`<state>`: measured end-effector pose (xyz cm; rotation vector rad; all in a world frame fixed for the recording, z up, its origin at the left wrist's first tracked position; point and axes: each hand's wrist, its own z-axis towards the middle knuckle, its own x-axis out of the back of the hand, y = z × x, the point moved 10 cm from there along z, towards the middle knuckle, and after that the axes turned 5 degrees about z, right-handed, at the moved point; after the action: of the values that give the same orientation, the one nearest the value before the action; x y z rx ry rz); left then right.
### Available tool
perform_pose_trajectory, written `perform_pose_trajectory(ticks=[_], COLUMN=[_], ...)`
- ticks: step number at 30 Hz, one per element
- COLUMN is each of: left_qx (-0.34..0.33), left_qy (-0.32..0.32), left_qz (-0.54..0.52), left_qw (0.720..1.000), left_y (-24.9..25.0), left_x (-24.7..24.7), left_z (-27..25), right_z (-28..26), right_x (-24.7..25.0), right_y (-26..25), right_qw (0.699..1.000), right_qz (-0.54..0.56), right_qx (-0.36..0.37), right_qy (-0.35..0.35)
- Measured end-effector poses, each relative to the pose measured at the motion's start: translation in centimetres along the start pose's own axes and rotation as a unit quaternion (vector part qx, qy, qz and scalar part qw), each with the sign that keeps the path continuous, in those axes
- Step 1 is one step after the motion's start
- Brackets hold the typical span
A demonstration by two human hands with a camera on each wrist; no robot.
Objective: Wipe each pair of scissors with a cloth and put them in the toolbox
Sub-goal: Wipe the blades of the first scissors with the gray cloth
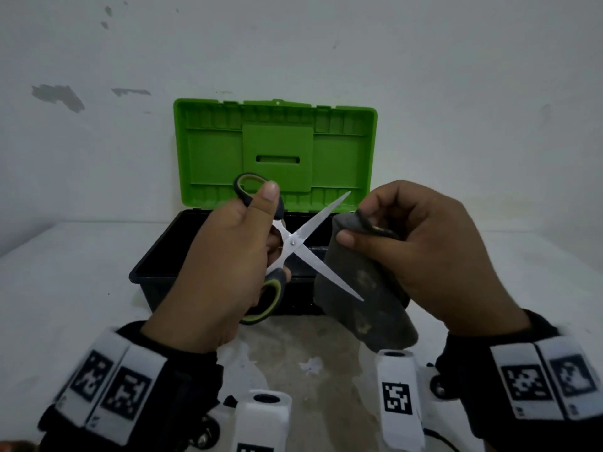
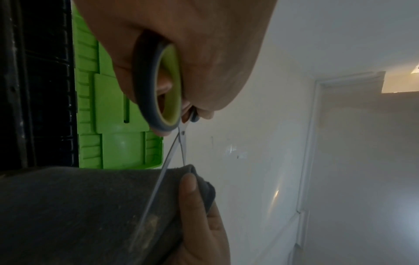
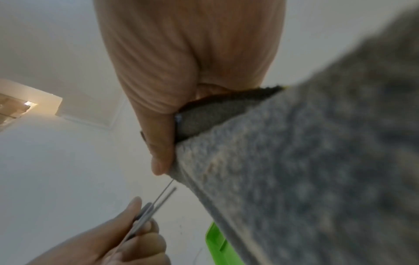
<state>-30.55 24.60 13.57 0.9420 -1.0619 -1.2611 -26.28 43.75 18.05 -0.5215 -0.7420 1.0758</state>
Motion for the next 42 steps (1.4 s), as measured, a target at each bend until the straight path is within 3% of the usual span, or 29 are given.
perform_pose_trajectory(ticks=[7,12,18,21,26,31,35,39,42], left_qx=[-0.089,-0.117,-0.153,-0.154,-0.152,-0.147,-0.149,-0.138,-0.135], left_qy=[-0.011,-0.011,-0.001,0.003,0.003,-0.007,-0.01,-0.016,-0.017], left_qz=[0.088,0.11,0.134,0.124,0.128,0.126,0.119,0.103,0.099], left_qw=[0.992,0.987,0.979,0.98,0.98,0.981,0.982,0.985,0.986], left_y=[1.4,1.6,2.1,2.1,1.9,1.7,2.0,1.8,2.0], left_x=[-0.7,-0.8,-0.8,-0.8,-0.7,-0.8,-0.8,-0.9,-0.9], left_z=[-0.3,-0.3,-0.6,-0.6,-0.3,-0.3,-0.3,-0.2,-0.4], right_z=[-0.6,-0.9,-1.0,-0.8,-1.2,-0.8,-1.1,-0.7,-1.0], right_x=[-2.6,-3.5,-3.4,-2.6,-3.9,-2.5,-3.3,-2.3,-2.9], right_y=[-2.0,-2.6,-1.9,-1.4,-1.9,-1.4,-1.9,-1.8,-2.5], right_qw=[0.994,0.988,0.984,0.984,0.986,0.983,0.984,0.982,0.983], right_qz=[-0.091,-0.129,-0.166,-0.17,-0.156,-0.171,-0.165,-0.177,-0.171], right_qx=[0.052,0.08,0.06,0.05,0.062,0.057,0.067,0.056,0.066], right_qy=[-0.036,-0.027,-0.007,0.021,-0.016,0.027,-0.004,0.026,0.004])
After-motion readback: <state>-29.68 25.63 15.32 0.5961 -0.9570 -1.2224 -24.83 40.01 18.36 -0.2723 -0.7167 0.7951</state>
